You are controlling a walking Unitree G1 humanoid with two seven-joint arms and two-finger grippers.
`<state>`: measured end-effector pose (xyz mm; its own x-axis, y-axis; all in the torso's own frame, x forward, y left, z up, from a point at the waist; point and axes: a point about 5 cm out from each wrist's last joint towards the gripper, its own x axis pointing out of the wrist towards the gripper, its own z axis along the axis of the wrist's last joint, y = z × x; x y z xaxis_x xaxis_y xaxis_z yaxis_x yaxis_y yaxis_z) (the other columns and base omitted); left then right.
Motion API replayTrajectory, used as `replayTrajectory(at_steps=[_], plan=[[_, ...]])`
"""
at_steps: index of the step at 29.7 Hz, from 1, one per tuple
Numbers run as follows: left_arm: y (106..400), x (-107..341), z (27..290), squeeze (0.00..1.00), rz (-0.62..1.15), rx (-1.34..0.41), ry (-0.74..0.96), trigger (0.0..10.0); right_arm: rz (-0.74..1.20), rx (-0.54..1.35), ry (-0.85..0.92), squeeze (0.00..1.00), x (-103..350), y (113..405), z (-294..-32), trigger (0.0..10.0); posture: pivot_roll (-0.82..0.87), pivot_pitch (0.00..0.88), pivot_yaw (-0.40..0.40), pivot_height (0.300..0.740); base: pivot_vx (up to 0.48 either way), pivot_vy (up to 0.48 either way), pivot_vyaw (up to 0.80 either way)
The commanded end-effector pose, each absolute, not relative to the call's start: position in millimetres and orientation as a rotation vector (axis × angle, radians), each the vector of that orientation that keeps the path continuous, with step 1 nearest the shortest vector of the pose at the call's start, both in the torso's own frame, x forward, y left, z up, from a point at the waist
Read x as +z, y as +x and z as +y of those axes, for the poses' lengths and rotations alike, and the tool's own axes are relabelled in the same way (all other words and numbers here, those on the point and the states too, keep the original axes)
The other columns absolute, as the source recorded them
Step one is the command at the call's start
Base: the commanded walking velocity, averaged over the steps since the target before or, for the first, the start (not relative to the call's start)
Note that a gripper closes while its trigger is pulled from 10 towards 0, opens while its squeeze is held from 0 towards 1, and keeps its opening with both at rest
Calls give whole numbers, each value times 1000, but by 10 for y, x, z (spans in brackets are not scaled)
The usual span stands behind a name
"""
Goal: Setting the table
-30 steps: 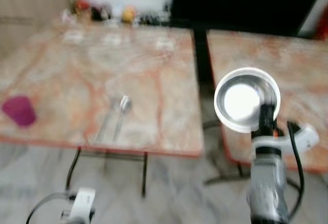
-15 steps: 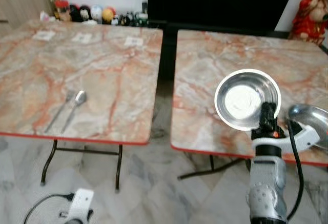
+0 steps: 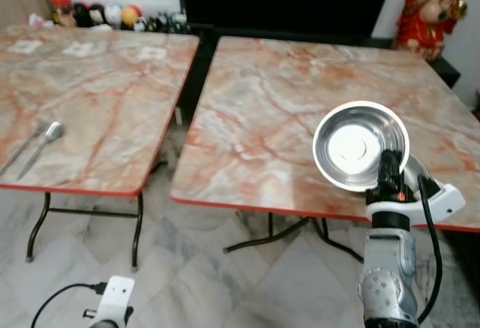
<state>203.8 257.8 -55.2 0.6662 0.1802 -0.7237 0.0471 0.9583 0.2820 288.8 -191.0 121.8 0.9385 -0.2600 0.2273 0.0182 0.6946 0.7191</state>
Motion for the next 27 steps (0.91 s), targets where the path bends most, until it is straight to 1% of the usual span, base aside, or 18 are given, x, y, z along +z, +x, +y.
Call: replayTrajectory(at_steps=[1,7,13,27], plan=[[2002,-599,2510,0,867,48,297,10000,-322,-187,829,0,1167,2843,-1875,10000,148,0,-18,740,0,0,0],[2029,-591,2477,0,849,51,280,10000,-321,-196,822,0,1168,2847,-1902,10000,140,0,-23,740,0,0,0],[2035,-591,2466,0,847,48,274,10000,-308,-187,818,0,1162,2863,-1873,10000,141,0,-26,740,0,0,0],[2067,-584,2427,0,837,48,267,10000,-306,-169,821,0,1174,2873,-1853,10000,138,0,-30,740,314,0,0]])
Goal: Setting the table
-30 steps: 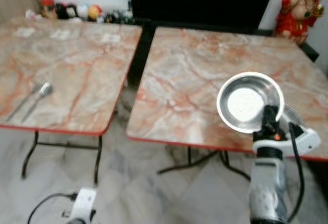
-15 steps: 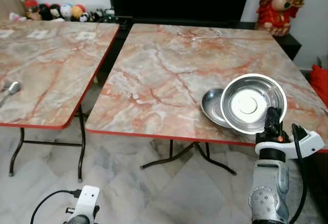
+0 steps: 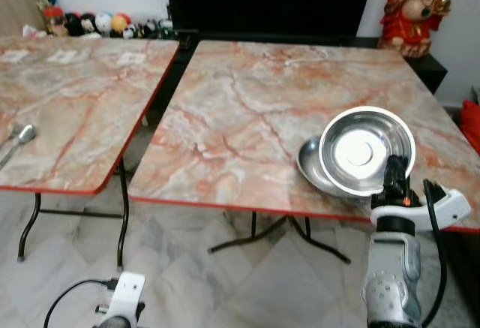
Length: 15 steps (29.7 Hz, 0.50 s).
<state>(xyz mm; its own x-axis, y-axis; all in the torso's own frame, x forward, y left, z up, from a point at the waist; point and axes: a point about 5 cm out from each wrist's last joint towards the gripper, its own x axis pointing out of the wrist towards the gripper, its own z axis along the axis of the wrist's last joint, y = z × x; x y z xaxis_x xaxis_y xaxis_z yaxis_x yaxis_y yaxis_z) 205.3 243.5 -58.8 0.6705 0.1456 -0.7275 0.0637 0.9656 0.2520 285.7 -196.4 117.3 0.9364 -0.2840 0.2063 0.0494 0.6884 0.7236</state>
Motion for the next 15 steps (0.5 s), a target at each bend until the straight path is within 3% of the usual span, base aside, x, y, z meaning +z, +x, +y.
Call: replayTrajectory(at_steps=[1,7,15], plan=[[2069,-584,2425,0,837,47,267,10000,-305,-168,821,0,1174,2875,-1852,10000,138,0,-30,740,360,0,0],[2060,-588,2430,0,840,50,269,10000,-305,-149,809,0,1188,2878,-1822,10000,138,0,-32,740,354,0,0],[2070,-578,2443,0,835,60,275,10000,-266,-140,779,0,1221,2914,-1792,10000,136,0,-35,740,0,0,0]])
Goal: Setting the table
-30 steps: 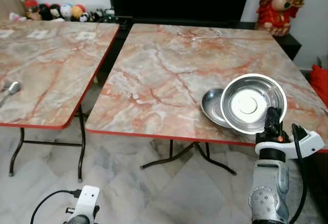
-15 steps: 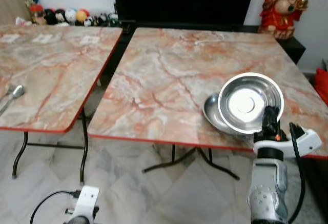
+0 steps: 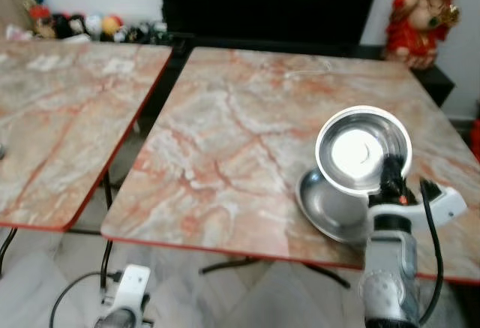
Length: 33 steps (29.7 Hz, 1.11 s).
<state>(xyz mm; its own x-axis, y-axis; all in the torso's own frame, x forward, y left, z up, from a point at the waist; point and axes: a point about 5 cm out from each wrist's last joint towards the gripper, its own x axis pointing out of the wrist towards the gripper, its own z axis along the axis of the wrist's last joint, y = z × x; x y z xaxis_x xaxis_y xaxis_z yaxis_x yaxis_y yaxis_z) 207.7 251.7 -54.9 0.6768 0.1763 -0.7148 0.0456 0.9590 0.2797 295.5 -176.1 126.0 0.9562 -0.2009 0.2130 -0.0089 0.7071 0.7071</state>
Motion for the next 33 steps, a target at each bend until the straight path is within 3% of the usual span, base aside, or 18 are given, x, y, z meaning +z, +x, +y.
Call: replayTrajectory(at_steps=[1,6,11,15,23,33], plan=[[2069,-578,2443,0,834,60,274,10000,-255,-139,772,0,1217,2912,-1789,10000,136,0,-35,740,0,0,0],[2069,-579,2438,0,833,55,276,10000,-231,-282,699,0,1261,2845,-1912,10000,125,2,-37,740,0,0,0],[2078,-573,2439,0,829,57,277,10000,-194,-284,725,0,1450,2677,-1773,10000,123,4,-48,740,0,0,0],[2078,-572,2441,0,831,49,281,10000,-157,-386,733,0,1502,2565,-1823,10000,114,4,-41,740,0,0,0],[2068,-574,2453,0,835,45,285,10000,-6,-587,825,0,1326,2568,-1864,10000,117,0,-44,740,0,0,0],[2054,-584,2447,0,842,33,293,10000,227,-621,866,0,989,2565,-1815,10000,116,0,-42,740,0,0,0]])
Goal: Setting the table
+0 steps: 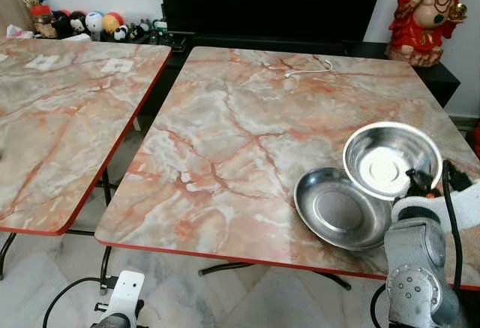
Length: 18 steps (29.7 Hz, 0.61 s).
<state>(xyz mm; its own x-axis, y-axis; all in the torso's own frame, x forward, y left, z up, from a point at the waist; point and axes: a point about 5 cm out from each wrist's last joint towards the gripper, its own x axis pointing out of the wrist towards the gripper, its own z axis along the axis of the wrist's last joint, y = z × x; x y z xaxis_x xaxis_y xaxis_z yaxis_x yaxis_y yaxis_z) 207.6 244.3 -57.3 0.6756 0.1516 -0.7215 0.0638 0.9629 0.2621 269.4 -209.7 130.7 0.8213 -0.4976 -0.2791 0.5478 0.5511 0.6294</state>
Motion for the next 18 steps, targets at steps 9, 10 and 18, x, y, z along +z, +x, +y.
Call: replayTrajectory(at_steps=[9,10,18], plan=[[2051,-591,2434,0,844,27,298,10000,315,-527,779,0,897,2587,-1842,10000,119,0,-45,740,0,0,0],[2051,-591,2434,0,844,27,298,10000,315,-527,779,0,897,2587,-1842,10000,119,0,-45,740,0,0,0],[2001,-618,2447,0,865,28,301,10000,351,-491,723,0,862,2492,-1889,10000,115,0,-43,740,0,0,0]])
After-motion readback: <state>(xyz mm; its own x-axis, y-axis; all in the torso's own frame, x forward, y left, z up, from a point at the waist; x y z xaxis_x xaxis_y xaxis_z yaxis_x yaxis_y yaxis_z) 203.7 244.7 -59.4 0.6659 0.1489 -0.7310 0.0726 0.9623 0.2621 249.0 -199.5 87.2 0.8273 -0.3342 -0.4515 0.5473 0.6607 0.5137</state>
